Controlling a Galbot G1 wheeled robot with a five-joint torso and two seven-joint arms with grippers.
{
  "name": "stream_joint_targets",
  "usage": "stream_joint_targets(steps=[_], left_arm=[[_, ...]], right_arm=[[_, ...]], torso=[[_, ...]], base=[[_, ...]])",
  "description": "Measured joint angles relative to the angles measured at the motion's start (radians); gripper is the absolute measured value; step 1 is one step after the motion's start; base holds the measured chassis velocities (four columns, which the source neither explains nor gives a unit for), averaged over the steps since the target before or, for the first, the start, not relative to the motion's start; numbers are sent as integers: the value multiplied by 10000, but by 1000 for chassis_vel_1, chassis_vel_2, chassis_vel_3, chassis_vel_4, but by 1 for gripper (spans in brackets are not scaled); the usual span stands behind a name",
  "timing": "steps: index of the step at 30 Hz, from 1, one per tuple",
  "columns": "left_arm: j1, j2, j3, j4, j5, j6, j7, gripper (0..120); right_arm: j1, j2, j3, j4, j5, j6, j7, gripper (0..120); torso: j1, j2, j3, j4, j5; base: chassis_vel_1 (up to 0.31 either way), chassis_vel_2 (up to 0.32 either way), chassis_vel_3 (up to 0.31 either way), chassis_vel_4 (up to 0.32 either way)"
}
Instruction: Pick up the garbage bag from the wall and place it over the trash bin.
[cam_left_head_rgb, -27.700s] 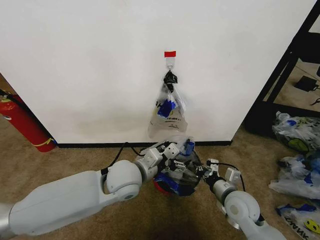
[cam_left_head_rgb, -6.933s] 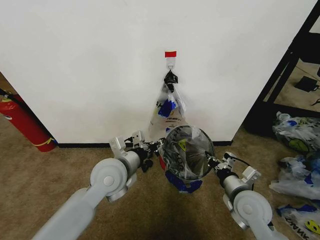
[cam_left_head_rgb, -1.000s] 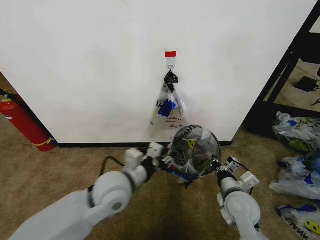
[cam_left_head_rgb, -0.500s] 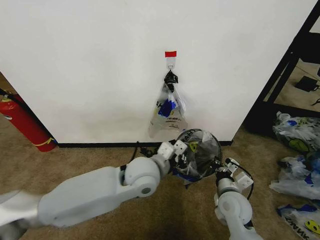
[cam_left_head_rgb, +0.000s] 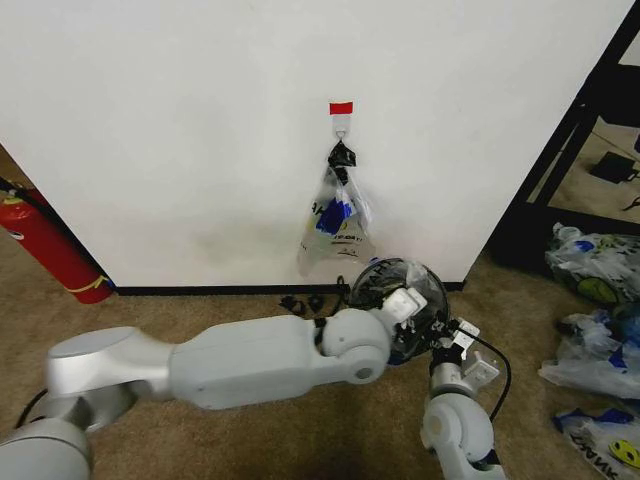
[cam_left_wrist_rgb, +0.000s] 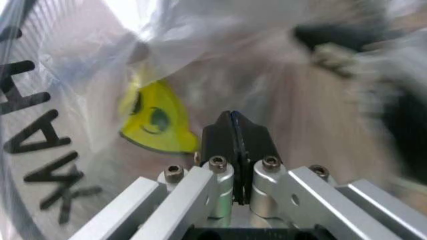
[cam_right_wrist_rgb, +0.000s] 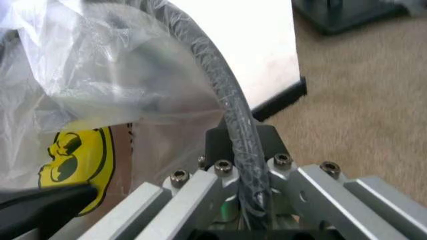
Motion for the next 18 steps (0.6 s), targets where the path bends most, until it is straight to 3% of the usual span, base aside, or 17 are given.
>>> stream_joint_targets(steps=[1, 4, 18], left_arm=[[23, -84, 113, 376, 604, -182, 250, 0], [90, -258, 175, 818, 1025, -288, 340, 0], [2, -1115, 393, 2078, 1084, -298, 390, 0]], right_arm=[[-50, -31, 16, 71, -146, 112, -75, 0], [-81, -92, 84, 110, -431, 421, -212, 0], [-297, -261, -112, 313, -802, 598, -468, 0]], torso=[[0, 0, 1, 2, 0], [0, 0, 1, 3, 1], [0, 0, 0, 2, 0]], base=[[0, 0, 0, 0], [0, 0, 0, 0], [0, 0, 0, 0]])
